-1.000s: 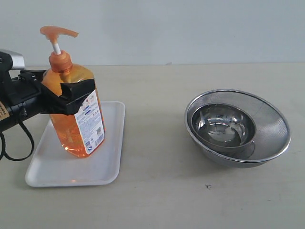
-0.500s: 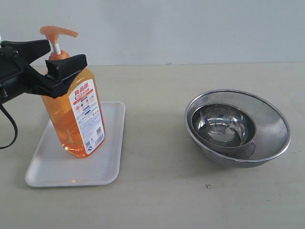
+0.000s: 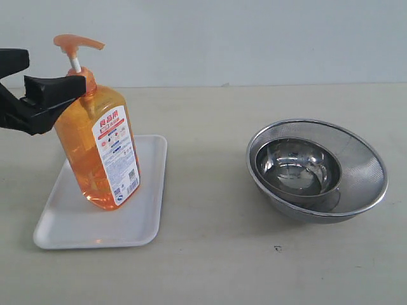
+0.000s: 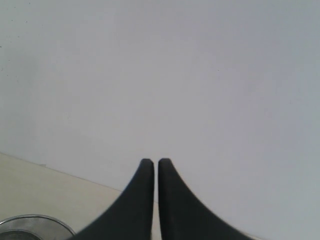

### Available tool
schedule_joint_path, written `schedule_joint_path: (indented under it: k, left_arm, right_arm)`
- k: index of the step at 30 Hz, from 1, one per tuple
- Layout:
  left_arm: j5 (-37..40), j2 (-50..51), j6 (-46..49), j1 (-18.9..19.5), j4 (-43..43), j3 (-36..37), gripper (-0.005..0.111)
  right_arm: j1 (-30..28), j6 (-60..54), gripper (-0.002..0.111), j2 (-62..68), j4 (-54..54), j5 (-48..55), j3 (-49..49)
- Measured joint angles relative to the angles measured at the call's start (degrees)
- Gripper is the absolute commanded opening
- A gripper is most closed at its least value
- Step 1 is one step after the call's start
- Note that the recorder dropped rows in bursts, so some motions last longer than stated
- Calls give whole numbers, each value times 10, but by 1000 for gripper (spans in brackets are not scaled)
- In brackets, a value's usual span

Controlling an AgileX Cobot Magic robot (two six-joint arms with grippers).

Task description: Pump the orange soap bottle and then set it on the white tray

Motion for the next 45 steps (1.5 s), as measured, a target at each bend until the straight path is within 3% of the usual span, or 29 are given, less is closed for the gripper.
schedule_joint_path:
  k: [4,16,25,34,45]
  left_arm:
    - [34,-58,-103,0,71,3,86]
    - [57,-144,-133,0,90,3,66]
    - [89,-161,-133,0,92,3,39]
    - [99,-161,-133,0,92,3,5]
    - [145,-161,-133,0,92,3,5]
  right_arm:
    - [0,0,0,0,0,0,0]
    - [0,0,0,0,0,0,0]
    - [0,0,0,0,0,0,0]
    - [0,0,0,0,0,-7,0]
    - [0,41,0,0,34,-40,0]
